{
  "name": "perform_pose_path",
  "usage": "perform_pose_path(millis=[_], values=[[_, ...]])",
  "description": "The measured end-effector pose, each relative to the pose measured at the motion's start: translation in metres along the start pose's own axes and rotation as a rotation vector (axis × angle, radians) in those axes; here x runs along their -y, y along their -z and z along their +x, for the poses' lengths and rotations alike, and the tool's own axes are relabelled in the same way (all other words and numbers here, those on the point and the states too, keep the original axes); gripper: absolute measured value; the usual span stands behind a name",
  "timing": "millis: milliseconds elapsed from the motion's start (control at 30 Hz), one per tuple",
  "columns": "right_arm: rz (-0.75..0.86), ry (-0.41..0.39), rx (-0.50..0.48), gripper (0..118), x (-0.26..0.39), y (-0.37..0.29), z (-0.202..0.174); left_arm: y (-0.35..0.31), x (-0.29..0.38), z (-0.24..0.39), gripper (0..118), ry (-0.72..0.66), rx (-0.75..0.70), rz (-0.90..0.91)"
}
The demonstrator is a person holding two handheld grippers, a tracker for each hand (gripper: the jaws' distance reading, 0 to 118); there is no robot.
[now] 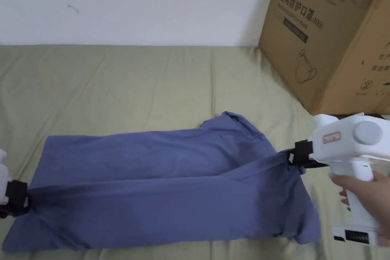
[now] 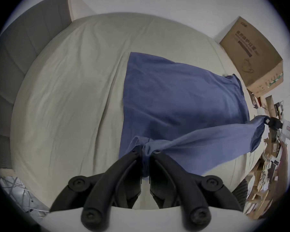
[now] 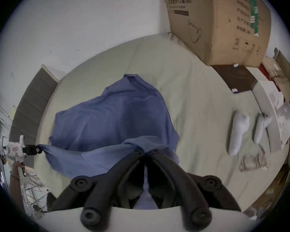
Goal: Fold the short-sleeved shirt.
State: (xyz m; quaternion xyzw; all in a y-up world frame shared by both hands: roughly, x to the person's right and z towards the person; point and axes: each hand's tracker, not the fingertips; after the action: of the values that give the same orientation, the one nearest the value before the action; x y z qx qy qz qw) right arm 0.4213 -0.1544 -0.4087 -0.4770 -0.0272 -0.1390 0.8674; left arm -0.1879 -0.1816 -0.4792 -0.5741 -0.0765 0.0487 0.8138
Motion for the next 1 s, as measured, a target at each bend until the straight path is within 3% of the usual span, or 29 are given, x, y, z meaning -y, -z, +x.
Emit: perform_pose_path(millis=[100, 167, 200, 233, 267, 300, 333, 367, 400, 500, 600, 733, 767, 800, 833, 867, 933, 1000], values=[[-0.027, 0.02, 0.032, 1, -0.015, 0.036, -0.003, 0.024, -0.018, 0.001, 7, -0.004, -0.027, -0.03], [-0.046, 0.035, 0.064, 1, -0.017, 0.052, -0.004, 0.032, -0.024, 0.0, 16, -0.02, -0.022, -0.034], [-0.043, 0.033, 0.083, 1, -0.017, 0.056, -0.002, 0.035, -0.025, -0.001, 30, -0.027, -0.012, -0.038], [-0.041, 0.028, 0.097, 2, -0.014, 0.059, -0.003, 0.035, -0.025, -0.001, 62, -0.033, -0.015, -0.029], [-0.036, 0.026, 0.103, 8, -0.011, 0.059, -0.004, 0.034, -0.024, -0.002, 87, -0.031, -0.017, -0.014], [-0.023, 0.024, 0.108, 27, -0.007, 0.056, -0.005, 0.031, -0.021, -0.001, 105, -0.024, -0.016, -0.001], [-0.013, 0.019, 0.114, 70, -0.005, 0.057, 0.0, 0.027, -0.018, -0.002, 109, -0.018, -0.009, 0.017], [-0.003, 0.01, 0.115, 100, 0.0, 0.053, 0.0, 0.022, -0.015, -0.003, 108, -0.016, 0.007, 0.05], [-0.001, 0.001, 0.109, 115, 0.006, 0.048, -0.001, 0.016, -0.011, -0.004, 108, -0.02, 0.026, 0.082], [0.085, -0.049, 0.09, 118, 0.024, 0.022, -0.002, -0.009, 0.01, -0.007, 108, -0.034, 0.104, 0.178], [0.147, -0.047, 0.02, 118, 0.054, -0.018, -0.008, -0.037, 0.044, -0.004, 108, 0.041, 0.124, 0.309], [0.203, 0.036, -0.103, 110, 0.109, -0.068, -0.019, -0.069, 0.104, 0.009, 103, 0.162, 0.065, 0.35], [0.237, 0.064, -0.145, 93, 0.121, -0.077, -0.02, -0.075, 0.117, 0.011, 89, 0.174, 0.054, 0.38], [0.261, 0.09, -0.177, 59, 0.132, -0.085, -0.021, -0.081, 0.13, 0.011, 62, 0.173, 0.073, 0.386], [0.269, 0.107, -0.17, 4, 0.142, -0.091, -0.026, -0.083, 0.138, 0.013, 14, 0.154, 0.078, 0.381], [0.268, 0.107, -0.159, 0, 0.15, -0.098, -0.03, -0.087, 0.146, 0.012, 0, 0.132, 0.069, 0.396], [0.268, 0.109, -0.166, 0, 0.158, -0.1, -0.031, -0.087, 0.15, 0.003, 0, 0.061, 0.131, 0.366], [0.276, 0.096, -0.159, 0, 0.16, -0.095, -0.031, -0.075, 0.142, -0.004, 0, 0.029, 0.083, 0.347]])
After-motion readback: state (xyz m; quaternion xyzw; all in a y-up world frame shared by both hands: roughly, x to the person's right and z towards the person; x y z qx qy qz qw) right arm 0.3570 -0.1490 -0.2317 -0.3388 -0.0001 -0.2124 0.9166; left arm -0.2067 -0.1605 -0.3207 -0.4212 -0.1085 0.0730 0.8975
